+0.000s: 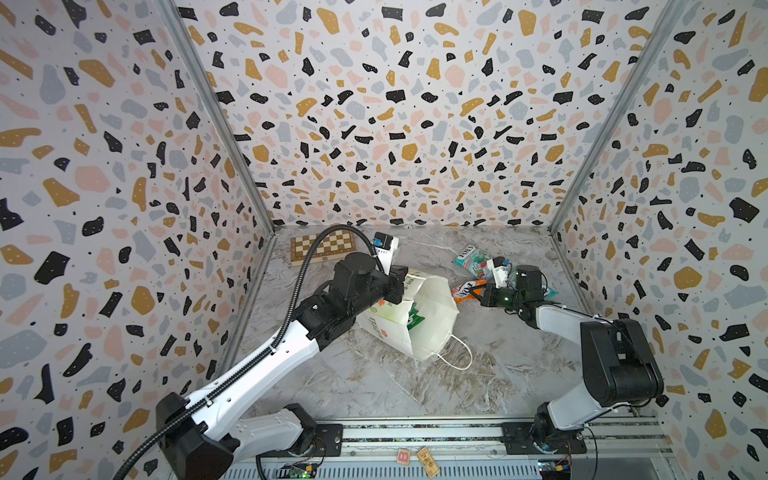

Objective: Take the snacks out of the paper bag
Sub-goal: 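Lower the orange packet beside the teal packets and open the right gripper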

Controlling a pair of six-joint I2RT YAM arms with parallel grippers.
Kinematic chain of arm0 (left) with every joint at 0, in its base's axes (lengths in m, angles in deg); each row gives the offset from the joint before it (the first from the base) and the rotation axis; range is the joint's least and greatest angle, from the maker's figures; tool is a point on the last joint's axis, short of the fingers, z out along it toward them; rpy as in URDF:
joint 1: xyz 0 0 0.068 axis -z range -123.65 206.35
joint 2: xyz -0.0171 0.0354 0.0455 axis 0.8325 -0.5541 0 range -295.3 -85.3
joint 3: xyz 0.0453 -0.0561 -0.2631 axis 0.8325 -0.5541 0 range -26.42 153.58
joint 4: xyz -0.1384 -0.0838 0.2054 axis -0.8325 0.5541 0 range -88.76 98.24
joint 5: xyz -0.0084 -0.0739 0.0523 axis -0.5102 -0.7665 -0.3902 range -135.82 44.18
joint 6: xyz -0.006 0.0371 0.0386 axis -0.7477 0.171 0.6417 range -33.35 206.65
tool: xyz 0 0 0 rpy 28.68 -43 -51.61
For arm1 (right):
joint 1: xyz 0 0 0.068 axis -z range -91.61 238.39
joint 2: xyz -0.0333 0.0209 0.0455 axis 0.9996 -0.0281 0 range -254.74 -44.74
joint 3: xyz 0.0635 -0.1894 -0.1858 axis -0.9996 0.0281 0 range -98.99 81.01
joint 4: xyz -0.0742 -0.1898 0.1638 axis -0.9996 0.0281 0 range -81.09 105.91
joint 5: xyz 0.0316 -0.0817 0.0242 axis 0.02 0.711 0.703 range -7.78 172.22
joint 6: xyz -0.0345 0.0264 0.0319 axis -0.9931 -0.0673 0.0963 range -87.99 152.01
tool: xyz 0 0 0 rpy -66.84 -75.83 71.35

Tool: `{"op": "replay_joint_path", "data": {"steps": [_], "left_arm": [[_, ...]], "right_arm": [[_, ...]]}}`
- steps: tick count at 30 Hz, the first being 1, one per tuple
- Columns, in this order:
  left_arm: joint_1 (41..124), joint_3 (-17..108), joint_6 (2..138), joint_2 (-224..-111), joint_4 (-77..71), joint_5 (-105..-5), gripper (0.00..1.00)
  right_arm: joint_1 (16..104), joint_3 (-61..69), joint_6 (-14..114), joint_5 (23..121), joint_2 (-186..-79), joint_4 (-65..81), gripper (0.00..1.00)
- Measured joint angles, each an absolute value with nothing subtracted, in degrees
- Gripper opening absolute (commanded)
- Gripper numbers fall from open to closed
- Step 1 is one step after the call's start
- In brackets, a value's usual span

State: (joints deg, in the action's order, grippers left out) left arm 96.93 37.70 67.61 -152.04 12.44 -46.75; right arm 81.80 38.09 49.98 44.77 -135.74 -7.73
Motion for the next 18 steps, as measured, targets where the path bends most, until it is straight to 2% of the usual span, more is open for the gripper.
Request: {"op": "replay_joint_path", "data": {"steps": [8,14,18], "left_arm": [[96.93,37.67,67.61,-152.04,12.47,-46.75,0.0],[96.93,37.67,67.61,-152.04,12.51,-46.73,0.0],[96.93,37.67,67.61,-152.04,12.62,-46.75,0.0]], "right_arm": [[81.8,35.91,46.55,51.68,-139.59,-4.12,0.0],[81.8,34.33,44.52,55.11,-141.93,-1.98,0.12],[81.8,33.94,43.84,57.01,-142.32,-1.46,0.3]]}}
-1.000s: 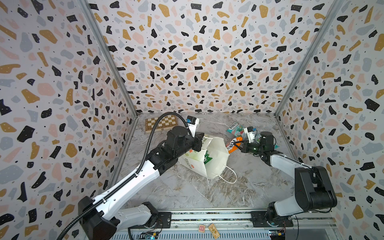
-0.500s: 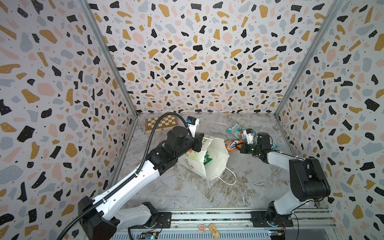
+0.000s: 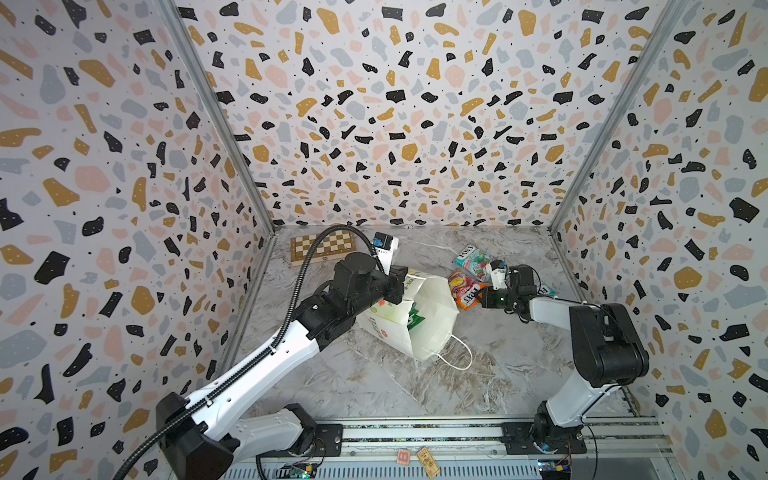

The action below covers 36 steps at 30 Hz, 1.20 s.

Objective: Take the snacks out of the paper bag
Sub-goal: 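Lower the orange packet beside the teal packets and open the right gripper, then lift the open right gripper away and move it back toward the bag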

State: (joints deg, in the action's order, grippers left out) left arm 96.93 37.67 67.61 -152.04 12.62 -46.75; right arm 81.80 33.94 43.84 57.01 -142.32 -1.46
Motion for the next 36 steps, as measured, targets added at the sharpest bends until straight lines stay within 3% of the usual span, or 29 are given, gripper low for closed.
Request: {"op": "replay_joint_path", "data": {"steps": [5,11,19,28,36], "left_arm": [[96.93,37.7,67.61,-152.04,12.62,-46.75,0.0],[96.93,37.67,67.61,-152.04,12.62,-46.77,0.0],[96.93,37.67,67.61,-152.04,12.62,-46.79,0.0],[96.93,37.67,67.61,-152.02,12.44,-46.79,0.0],[96.93,37.67,67.61,-151.85,12.33,-46.86,0.0]], "right_arm": [[81.91,33.81,43.47,59.72,-142.06,-0.06,0.6],[81.91,34.03,44.43,65.4,-138.39,2.11,0.71],[81.98,39.21,46.99,67.98,-123.74,2.39,0.72],[80.58,42.53,49.37,54.67,-105.29,2.19,0.71],[69.52,44.56,49.96,45.34,-99.68,1.65,0.7]]}}
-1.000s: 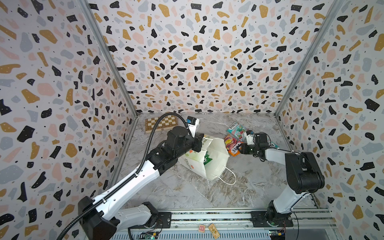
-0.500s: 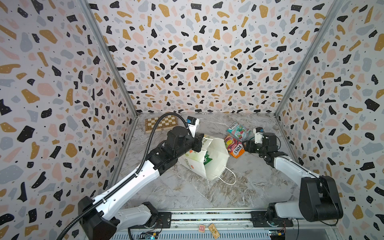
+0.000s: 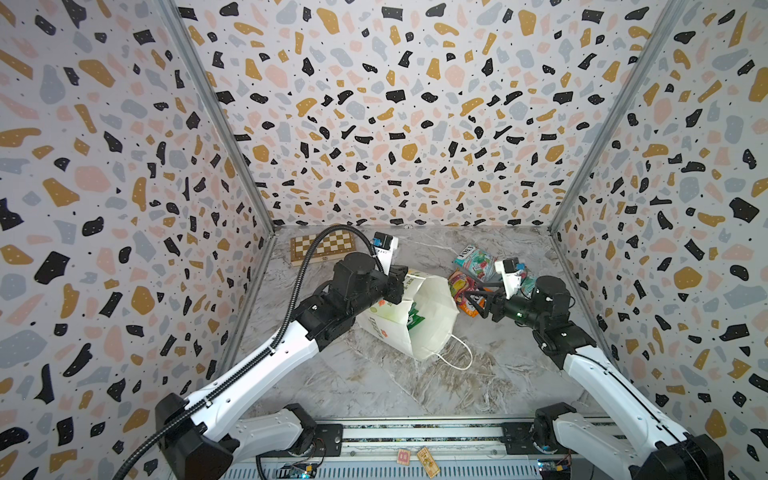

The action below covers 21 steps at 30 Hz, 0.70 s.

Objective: Take the snacks out of the paper bag
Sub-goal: 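Lift the open right gripper away and move it back toward the bag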

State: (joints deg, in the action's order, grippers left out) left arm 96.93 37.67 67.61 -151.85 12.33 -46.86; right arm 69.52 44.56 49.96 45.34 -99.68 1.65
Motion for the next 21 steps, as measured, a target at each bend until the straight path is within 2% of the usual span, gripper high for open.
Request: {"op": "replay_joint_path", "data": {"steps": [9,21], "left_arm": [[96.93,37.67,67.58,-151.85,12.07,-47.05,0.0],[96.93,37.67,67.52,-151.85,11.94,-47.58,0.0]], "right_arm": [[57.12,46.4,49.39,44.2,-102.72,1.06,0.68],[47.68,40.8,48.04,52.68,-120.18,1.21,0.65]]}}
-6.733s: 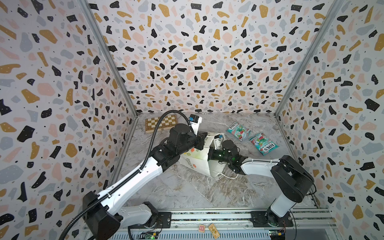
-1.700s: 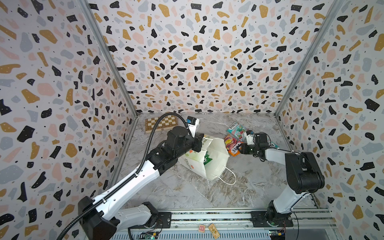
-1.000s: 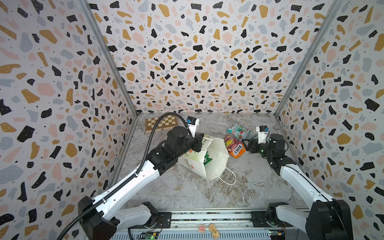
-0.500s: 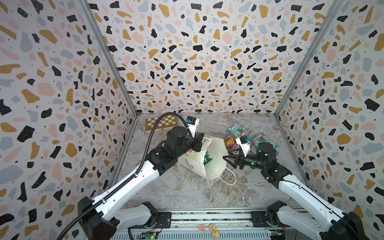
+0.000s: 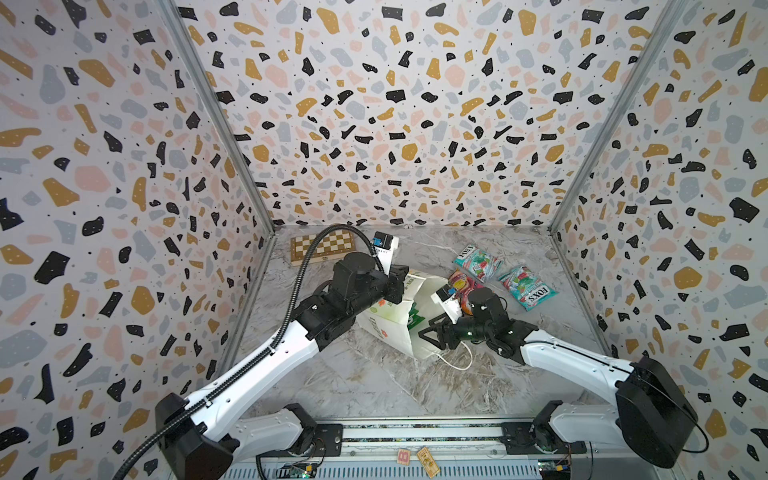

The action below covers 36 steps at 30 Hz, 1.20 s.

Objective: Take the snacks out of the paper bag
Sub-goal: 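Reach the open right gripper into the bag toward the yellow-green packet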

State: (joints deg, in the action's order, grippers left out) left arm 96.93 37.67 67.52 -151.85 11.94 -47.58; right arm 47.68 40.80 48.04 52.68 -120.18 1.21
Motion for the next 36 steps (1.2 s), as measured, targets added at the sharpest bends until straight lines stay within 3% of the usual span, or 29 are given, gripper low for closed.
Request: {"op": "replay_joint_path", "data": {"steps": [12,36], "left_arm": [[96.93,37.67,67.34,-151.85,11.94,-48.28,0.0],[96.93,37.67,66.93,-151.98,11.53,-48.96,0.0]], "right_arm": [[46.0,33.48,53.59,60.7,-131.02,-0.1,0.62],[45.08,31.62,74.79,67.44,-137.69,-10.07,0.55]]}}
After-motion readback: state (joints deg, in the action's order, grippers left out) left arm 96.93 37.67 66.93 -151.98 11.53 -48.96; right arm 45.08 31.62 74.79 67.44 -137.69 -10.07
